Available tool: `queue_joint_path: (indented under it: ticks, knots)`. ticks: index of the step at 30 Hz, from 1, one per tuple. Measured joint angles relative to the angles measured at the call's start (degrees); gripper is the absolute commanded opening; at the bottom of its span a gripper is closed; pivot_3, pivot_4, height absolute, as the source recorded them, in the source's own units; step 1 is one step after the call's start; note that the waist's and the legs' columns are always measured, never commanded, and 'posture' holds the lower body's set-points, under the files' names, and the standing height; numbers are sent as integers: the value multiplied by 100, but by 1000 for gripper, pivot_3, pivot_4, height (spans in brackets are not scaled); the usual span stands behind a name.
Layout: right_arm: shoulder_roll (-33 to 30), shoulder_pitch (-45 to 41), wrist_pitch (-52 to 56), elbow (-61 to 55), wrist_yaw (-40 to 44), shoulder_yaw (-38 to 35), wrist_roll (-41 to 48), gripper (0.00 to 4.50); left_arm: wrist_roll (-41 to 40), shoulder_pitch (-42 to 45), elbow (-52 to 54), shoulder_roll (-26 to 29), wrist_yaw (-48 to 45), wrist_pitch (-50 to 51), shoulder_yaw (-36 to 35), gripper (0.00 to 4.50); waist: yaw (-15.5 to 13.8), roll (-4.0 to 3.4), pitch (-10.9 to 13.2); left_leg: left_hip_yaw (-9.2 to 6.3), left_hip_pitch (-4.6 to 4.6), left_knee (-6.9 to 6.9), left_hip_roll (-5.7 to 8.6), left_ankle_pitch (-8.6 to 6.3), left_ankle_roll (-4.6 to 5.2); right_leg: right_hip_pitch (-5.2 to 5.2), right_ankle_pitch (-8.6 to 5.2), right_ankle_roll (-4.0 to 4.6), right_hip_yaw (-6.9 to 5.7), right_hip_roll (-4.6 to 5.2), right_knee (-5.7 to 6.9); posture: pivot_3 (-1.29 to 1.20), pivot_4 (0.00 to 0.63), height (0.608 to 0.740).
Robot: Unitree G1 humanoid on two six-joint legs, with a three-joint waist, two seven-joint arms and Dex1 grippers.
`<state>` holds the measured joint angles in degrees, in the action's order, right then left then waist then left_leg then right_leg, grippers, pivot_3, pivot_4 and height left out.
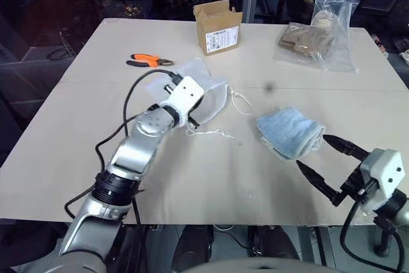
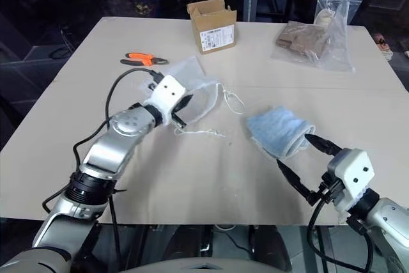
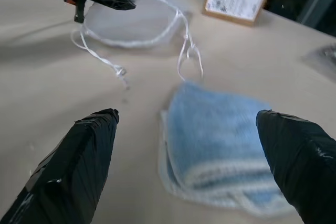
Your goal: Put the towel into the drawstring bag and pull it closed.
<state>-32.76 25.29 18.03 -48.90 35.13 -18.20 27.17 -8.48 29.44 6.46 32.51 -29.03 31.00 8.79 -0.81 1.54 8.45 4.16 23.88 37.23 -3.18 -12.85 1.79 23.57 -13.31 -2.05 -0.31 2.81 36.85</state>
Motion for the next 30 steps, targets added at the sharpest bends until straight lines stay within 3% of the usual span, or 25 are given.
queue_joint_path:
  ticks: [3, 6, 8, 16, 19, 24, 30]
  knots:
    - [-25, -408, 384, 31, -462, 247, -362, 4500, -997, 135, -677, 451, -1556, -39, -605, 38, 10, 2, 1, 0, 0, 1, 0, 0, 0, 2, 0, 0, -4, -3, 0, 0, 150, 740]
    - [-135, -775, 1137, 234, -911, 631, -704, 4500, -1382, 498, -1110, 700, -2308, 164, -858, 38, -16, 4, 2, -1, 3, 2, 5, 0, 0, 0, 0, 1, -9, -1, 1, 0, 150, 740]
    - [151, -1282, 1758, 520, -1276, 600, -494, 4500, -1425, 701, -1233, 766, -2594, 221, -864, 38, -20, 8, 2, -1, 8, 8, 7, 0, 1, -1, 1, 1, -8, -1, 1, 0, 150, 740]
    - [1031, -2714, 3170, 1878, -2301, 319, -49, 4500, -1363, 898, -1090, 193, -2341, 438, -696, 38, 24, 7, 4, 0, 14, 6, 4, -2, 4, 4, 15, -24, -3, -12, 4, 0, 150, 740]
    - [1254, -3299, 3621, 2801, -2432, 561, -61, 4500, -1302, 908, -950, -13, -2110, 513, -613, 38, 63, 6, 5, 4, 11, 5, 4, -1, 4, 4, 15, -25, -3, -14, 10, 0, 150, 740]
    - [1218, -3732, 3739, 3333, -2244, 812, -136, 4500, -1201, 925, -929, -139, -1890, 522, -593, 38, 187, 31, -10, 3, -8, 7, 1, -1, 5, -7, 17, -27, 10, -16, 12, 0, 150, 740]
    - [1178, -3789, 2985, 3680, -1544, 1374, -369, 1659, -1163, 957, -822, -306, -1665, 608, -590, 0, 288, 64, -31, -3, -20, 9, -8, -1, 5, -13, 18, -28, 13, -25, 19, 0, 150, 740]
